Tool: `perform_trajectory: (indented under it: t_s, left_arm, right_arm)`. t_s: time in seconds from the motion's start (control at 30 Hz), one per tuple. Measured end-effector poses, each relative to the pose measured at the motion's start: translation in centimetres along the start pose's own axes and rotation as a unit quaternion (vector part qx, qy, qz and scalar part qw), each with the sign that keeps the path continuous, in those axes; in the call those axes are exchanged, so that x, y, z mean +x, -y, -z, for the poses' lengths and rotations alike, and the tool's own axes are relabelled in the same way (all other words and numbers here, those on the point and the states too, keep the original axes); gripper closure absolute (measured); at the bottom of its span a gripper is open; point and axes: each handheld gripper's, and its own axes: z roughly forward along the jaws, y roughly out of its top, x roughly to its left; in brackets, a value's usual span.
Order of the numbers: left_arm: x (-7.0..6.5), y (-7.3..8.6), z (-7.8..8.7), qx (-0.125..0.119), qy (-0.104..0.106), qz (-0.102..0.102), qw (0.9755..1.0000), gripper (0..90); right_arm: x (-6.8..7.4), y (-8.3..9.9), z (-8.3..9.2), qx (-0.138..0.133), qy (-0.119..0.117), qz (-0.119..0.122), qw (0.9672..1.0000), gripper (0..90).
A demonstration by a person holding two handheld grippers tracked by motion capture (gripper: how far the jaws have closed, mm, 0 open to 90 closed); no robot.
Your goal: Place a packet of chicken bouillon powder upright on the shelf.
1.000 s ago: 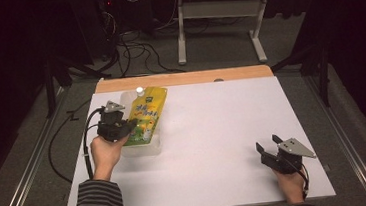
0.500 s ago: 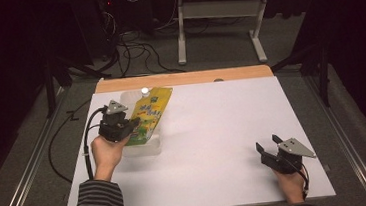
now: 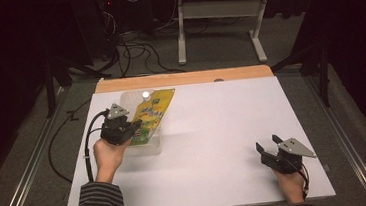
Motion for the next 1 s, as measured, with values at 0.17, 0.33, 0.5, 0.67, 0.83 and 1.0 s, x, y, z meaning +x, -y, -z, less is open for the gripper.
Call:
perform_trajectory:
  t_s: [0.17, 0.33, 0.5, 0.67, 0.83, 1.0]
  left_arm:
    - [0.4, -0.1, 0.1, 0.011, -0.013, 0.009, 0.9998, 88.7]
    - [0.5, -0.1, 0.2, 0.018, -0.022, 0.005, 0.9996, 89.8]
    - [0.2, 0.4, 0.2, -0.003, -0.013, -0.005, 0.9999, 90.0]
    - [0.6, 0.6, 0.2, -0.020, -0.002, 0.001, 0.9998, 90.0]
    - [1.1, 1.3, 0.1, -0.039, 0.011, 0.007, 0.9992, 90.0]
    - [1.6, 1.5, 0.3, -0.048, 0.010, 0.014, 0.9987, 90.0]
  right_arm:
    - [0.0, 0.0, 0.0, 0.001, 0.002, 0.000, 1.0000, 33.3]
    - [0.1, 0.0, 0.0, 0.002, 0.003, 0.000, 1.0000, 33.3]
    - [0.0, 0.0, 0.1, -0.002, 0.003, -0.002, 1.0000, 33.3]
    - [0.0, 0.0, 0.1, -0.001, 0.003, 0.000, 1.0000, 33.3]
    - [0.0, 0.0, 0.0, -0.003, 0.005, 0.003, 1.0000, 33.3]
    - [0.1, 0.0, 0.0, -0.002, 0.006, 0.003, 1.0000, 33.2]
